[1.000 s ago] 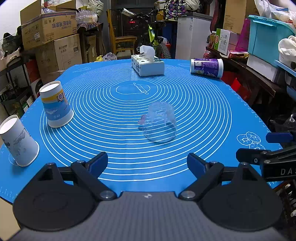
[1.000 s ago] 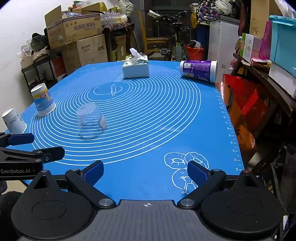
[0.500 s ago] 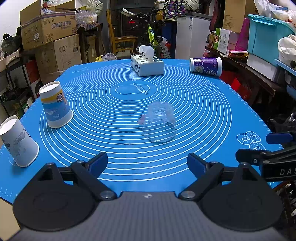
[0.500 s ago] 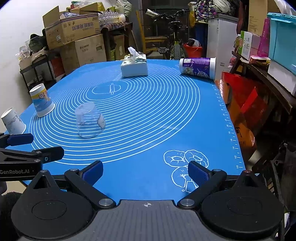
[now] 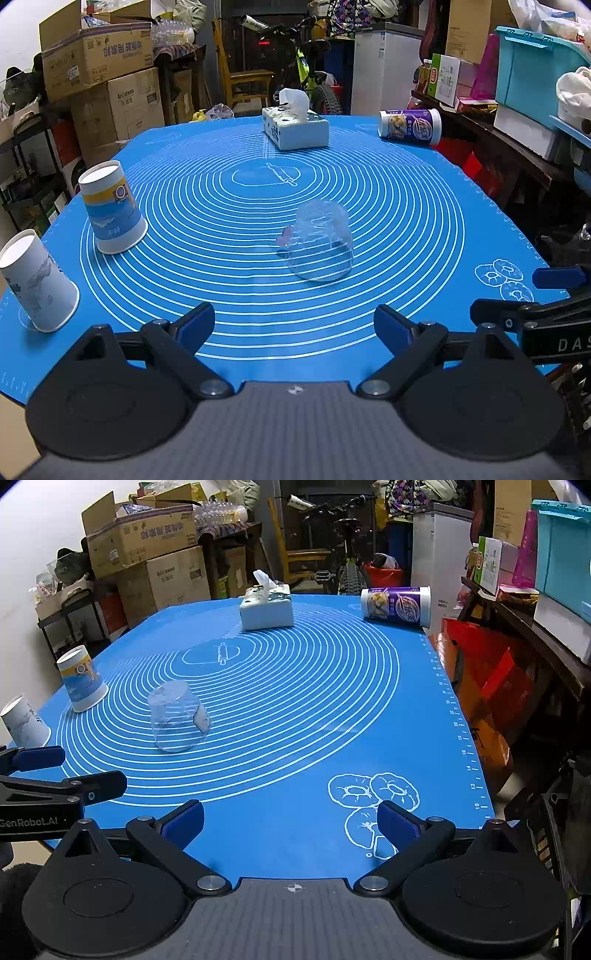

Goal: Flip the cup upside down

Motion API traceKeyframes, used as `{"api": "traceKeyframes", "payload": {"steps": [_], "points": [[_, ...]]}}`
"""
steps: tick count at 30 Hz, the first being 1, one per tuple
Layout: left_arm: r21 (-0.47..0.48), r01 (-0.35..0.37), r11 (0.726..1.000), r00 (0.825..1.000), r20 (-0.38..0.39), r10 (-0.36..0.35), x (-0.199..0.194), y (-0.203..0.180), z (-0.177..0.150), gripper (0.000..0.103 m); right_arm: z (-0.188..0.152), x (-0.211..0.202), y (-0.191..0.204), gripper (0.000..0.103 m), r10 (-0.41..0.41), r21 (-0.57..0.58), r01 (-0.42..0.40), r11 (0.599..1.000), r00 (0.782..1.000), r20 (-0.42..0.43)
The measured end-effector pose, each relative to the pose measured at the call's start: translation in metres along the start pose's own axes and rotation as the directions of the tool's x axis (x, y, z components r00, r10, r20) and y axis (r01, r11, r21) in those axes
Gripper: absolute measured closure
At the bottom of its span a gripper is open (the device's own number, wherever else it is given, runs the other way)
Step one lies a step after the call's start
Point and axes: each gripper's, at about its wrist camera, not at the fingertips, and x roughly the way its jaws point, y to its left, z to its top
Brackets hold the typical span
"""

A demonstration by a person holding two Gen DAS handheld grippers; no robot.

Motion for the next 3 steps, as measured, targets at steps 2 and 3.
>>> {"api": "traceKeyframes", "payload": {"steps": [2,3], "points": [[0.005,-0.001,1.0,1.0,-0.001,0.001,0.0,-0.0008,-0.0003,0.01,-0.0001,0.0012,0.0,0.003,-0.002,0.003,0.002,1.0,1.0,-0.003],[0.007,-0.003,1.0,1.0,-0.002,0.003,0.0003,-0.0013,-0.0005,0.01,-0.0001,0.0012,0.0,0.002,-0.002,0.003,0.002,1.0,1.0,-0.003]]}}
